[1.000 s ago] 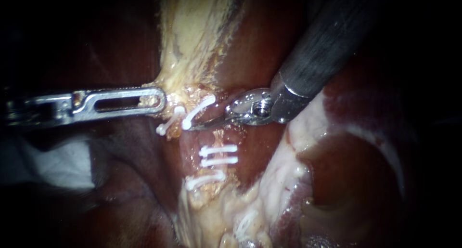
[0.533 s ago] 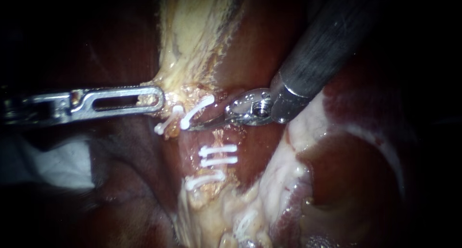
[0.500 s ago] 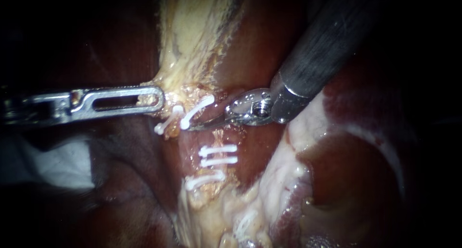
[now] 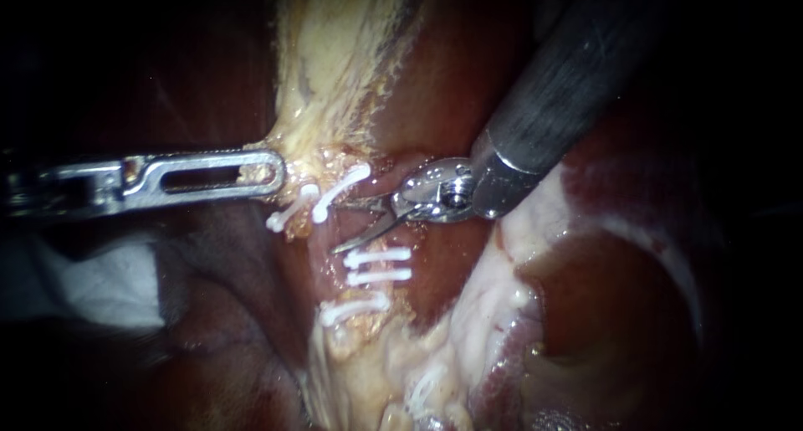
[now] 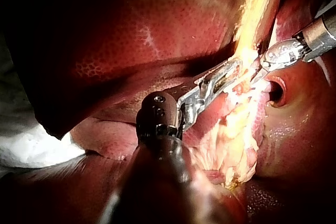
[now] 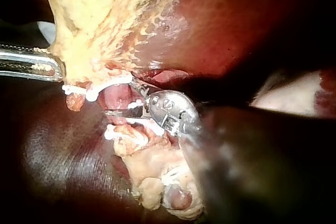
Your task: Go back from the cut right tube
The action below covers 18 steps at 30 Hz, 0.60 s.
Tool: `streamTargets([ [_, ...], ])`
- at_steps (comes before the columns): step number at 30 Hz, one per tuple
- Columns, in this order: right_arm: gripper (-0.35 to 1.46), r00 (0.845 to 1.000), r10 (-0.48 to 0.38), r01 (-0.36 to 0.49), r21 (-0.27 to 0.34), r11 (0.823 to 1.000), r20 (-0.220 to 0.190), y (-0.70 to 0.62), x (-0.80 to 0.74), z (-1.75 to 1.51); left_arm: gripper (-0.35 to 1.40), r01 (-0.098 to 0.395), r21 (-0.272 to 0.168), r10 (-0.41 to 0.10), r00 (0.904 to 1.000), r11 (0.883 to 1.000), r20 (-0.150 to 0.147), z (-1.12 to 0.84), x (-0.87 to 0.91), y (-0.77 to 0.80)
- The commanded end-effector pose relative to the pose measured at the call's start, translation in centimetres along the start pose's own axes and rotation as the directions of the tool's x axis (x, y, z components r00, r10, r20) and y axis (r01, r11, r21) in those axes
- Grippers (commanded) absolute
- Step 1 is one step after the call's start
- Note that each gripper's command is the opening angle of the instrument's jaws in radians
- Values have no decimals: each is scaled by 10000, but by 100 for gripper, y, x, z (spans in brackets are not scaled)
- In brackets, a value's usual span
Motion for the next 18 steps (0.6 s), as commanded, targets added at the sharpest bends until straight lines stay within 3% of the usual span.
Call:
streamTargets([
  [1, 93, 10000, -64, 64, 5, 10000, -35, -1, 0, -1, -35, -1, -1, 1, 10000, 10000, 0, 0, 0, 0],
  [12, 121, 9988, -474, 475, 46, 9989, -101, -16, 4, -14, -35, -5, 3, 5, 10000, 10000, -2, 0, 0, 2],
  [18, 143, 9859, -1670, 1662, -708, 9836, -67, -36, 11, -36, -35, -32, 15, 32, 10000, 10000, -5, 2, 1, 10],
])
